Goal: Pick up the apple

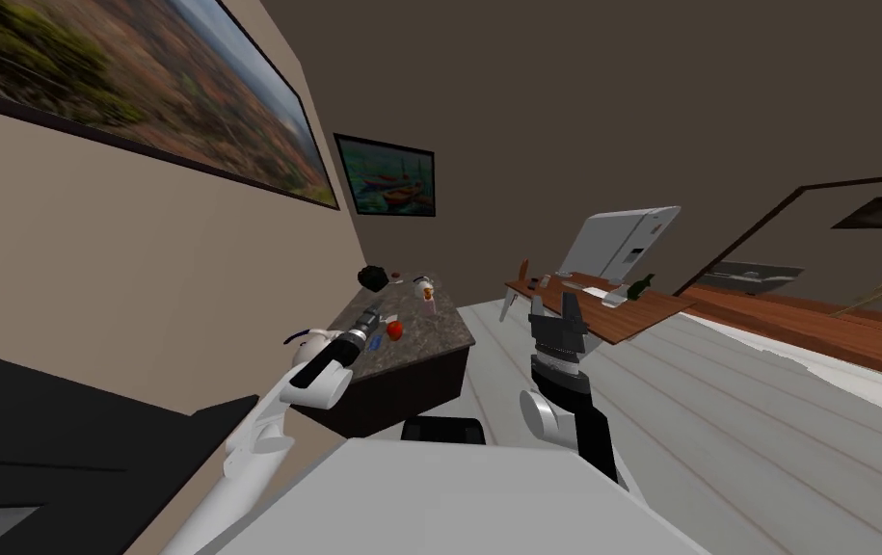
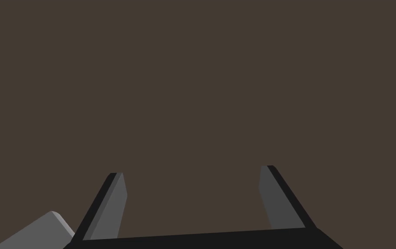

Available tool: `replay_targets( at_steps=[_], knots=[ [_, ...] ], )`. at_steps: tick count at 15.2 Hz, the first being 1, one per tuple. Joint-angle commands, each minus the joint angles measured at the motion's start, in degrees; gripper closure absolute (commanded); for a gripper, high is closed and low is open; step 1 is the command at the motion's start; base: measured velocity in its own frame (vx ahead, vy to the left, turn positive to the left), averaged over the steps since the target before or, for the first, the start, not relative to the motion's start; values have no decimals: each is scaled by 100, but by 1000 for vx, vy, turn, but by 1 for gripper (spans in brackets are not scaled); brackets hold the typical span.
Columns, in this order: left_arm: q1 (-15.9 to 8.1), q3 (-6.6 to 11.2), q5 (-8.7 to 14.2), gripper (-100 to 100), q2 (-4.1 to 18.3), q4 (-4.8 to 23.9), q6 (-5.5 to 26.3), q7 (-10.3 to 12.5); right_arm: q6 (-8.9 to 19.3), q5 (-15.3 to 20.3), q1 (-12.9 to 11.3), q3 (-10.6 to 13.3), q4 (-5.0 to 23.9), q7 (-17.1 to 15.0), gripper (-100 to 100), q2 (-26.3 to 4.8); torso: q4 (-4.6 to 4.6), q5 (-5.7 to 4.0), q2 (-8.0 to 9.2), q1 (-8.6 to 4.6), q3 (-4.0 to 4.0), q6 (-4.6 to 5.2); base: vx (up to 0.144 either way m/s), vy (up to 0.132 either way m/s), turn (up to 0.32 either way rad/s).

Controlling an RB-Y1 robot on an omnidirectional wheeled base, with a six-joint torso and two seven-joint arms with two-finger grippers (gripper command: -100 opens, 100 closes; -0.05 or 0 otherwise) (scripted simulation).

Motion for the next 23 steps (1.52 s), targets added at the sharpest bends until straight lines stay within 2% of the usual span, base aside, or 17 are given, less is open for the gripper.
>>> replay_targets(
  at_steps=[1,3,4,6,7,8,11,12,14,15,16,18,19,20,23],
  knots=[
    [-84,24,49,-100,49,17,286,37,0,0,0,0,0,0,0,0,0,0,0,0,0,0,-33,30,-191],
    [-84,24,49,-100,49,17,417,37,0,0,1,0,0,0,0,0,0,1,3,3,2,-4,-24,29,-31],
    [-202,73,138,-100,139,44,605,93,0,0,1,-1,0,0,0,0,0,1,1,1,1,-5,-24,31,-158],
    [-202,73,138,-100,139,44,827,93,0,0,0,0,0,0,0,0,0,1,2,5,1,-1,-28,38,-132],
    [-202,73,138,-100,139,44,842,93,0,0,1,-1,0,0,0,0,0,1,1,5,1,-4,-14,18,7],
    [-322,122,227,-100,225,72,1033,150,0,0,1,-1,0,0,0,0,0,1,-1,1,0,-5,-25,19,-139],
    [-322,122,227,-100,225,72,1270,150,0,0,1,0,0,0,0,0,0,1,1,2,1,-4,-24,27,-93],
    [-441,171,317,-100,307,102,1463,206,0,0,1,-1,0,0,0,0,0,1,-1,1,0,-5,-19,26,-162],
    [-441,171,317,-100,307,102,1687,206,0,0,0,0,0,0,0,0,0,1,-1,3,-1,-2,-23,32,-127],
    [-441,171,317,-100,307,102,1700,206,0,0,1,-1,0,0,0,0,0,1,-2,3,-1,-4,-14,17,3],
    [-561,221,406,-100,385,132,1906,261,0,0,1,-1,0,0,0,0,-1,1,-3,0,-2,-5,-25,19,-143],
    [-561,221,406,-100,385,132,2121,261,0,0,0,0,0,0,0,0,0,0,1,2,0,-1,-30,32,-148],
    [-561,221,406,-100,385,132,2129,261,0,0,1,-1,0,0,0,0,0,1,1,3,0,-4,-15,22,8],
    [-680,270,495,-100,458,164,2334,316,0,0,1,-1,0,0,0,0,0,1,-2,1,-1,-6,-22,25,-119],
    [-680,270,495,-100,458,164,2556,316,0,0,1,-1,0,0,0,0,0,1,-1,3,-1,-4,-21,27,-96]
  ],
)
